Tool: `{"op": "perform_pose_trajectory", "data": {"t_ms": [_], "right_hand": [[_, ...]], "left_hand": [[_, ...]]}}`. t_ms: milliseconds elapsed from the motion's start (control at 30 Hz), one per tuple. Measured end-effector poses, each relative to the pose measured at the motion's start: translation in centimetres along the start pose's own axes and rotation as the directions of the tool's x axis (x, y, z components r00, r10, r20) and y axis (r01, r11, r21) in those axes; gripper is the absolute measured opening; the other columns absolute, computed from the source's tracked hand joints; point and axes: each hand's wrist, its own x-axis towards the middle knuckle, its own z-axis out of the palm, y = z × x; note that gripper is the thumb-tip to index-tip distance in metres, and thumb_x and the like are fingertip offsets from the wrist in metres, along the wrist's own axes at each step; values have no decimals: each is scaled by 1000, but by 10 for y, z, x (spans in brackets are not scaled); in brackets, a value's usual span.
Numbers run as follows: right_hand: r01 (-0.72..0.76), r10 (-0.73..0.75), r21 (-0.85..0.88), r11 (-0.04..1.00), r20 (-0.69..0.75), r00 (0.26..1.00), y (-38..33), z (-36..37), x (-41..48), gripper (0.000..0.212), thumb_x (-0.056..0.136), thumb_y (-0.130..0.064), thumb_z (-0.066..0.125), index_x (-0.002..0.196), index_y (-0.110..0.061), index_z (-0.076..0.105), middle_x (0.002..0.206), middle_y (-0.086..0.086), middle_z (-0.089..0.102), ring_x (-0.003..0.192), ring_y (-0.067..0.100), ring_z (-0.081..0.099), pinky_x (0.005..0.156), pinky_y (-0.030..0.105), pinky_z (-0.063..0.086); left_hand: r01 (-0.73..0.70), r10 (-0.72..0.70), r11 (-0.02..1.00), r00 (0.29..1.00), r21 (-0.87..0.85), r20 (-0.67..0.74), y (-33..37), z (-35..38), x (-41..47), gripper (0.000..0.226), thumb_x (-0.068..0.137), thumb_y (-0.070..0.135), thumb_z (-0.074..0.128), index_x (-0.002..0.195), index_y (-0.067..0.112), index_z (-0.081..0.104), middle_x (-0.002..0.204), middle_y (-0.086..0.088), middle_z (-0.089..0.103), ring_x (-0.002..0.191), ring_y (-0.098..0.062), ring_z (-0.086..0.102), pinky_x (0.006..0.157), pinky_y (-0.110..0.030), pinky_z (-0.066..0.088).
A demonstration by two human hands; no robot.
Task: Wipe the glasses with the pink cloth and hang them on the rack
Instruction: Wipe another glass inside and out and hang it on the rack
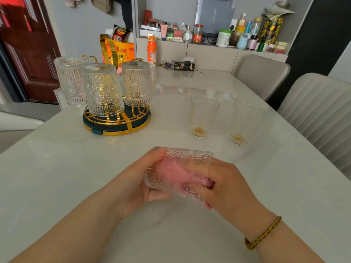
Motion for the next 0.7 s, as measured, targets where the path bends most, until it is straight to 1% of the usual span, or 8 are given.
{"op": "perform_pose_trajectory", "data": {"t_ms": [133,233,333,367,467,567,633,700], "right_hand": [[-271,290,421,866,17,957,-9,-10,1,7,74,6,64,74,12,61,42,1,47,27,3,41,33,13,35],[-407,472,707,578,117,874,-13,-14,3,24,75,0,62,53,-11,66,40,-2,54,32,9,48,34,14,39],[-434,464,846,312,263,846,-15,-17,1,22,81,-11,53,65,-17,66,52,-7,65,46,5,61,44,17,49],[-442,455,827,346,265,850,-15,-16,1,26,85,-9,50,66,-18,64,54,-5,65,48,9,61,45,19,49],[-328,381,650,686,63,922,-15,-8,1,39,79,5,58,60,-27,70,55,5,59,50,17,52,40,18,40],[-85,106,251,964,-72,992,-9,0,-1,41,73,-13,60,97,-47,63,52,-22,55,37,-5,48,42,8,36],[-59,73,185,981,-73,995,-8,0,-2,47,71,-14,60,104,-47,56,50,-24,54,36,-5,49,41,8,37],[-155,196,388,909,-70,978,-13,-2,-1,34,73,-1,66,76,-35,73,44,-12,55,30,1,46,34,12,38]], "left_hand": [[-48,40,998,988,50,146,5,-5,-2,62,50,44,83,104,17,67,98,-7,72,89,-20,70,68,-30,58],[-144,114,982,969,125,220,5,-12,1,97,34,47,88,121,22,51,108,-1,69,103,-17,64,77,-21,53],[-197,164,968,965,154,206,3,-9,4,106,34,46,88,126,15,45,105,-3,69,100,-19,65,77,-21,52],[-208,181,967,967,146,177,1,-8,4,105,33,47,89,123,13,48,102,-5,70,96,-20,67,74,-23,53],[-191,182,965,981,182,61,-1,-2,1,95,32,58,84,109,10,58,89,-6,72,80,-18,70,61,-24,55],[-40,49,979,998,202,-40,-3,6,-1,67,55,67,62,93,11,64,72,-5,72,63,-12,69,49,-21,54],[22,-14,968,999,248,-35,-3,4,-2,70,55,68,49,93,11,64,72,-5,73,63,-12,70,51,-21,54],[18,-26,963,999,269,28,-1,-1,0,84,52,79,53,104,15,62,87,-5,75,80,-13,71,61,-21,56]]}}
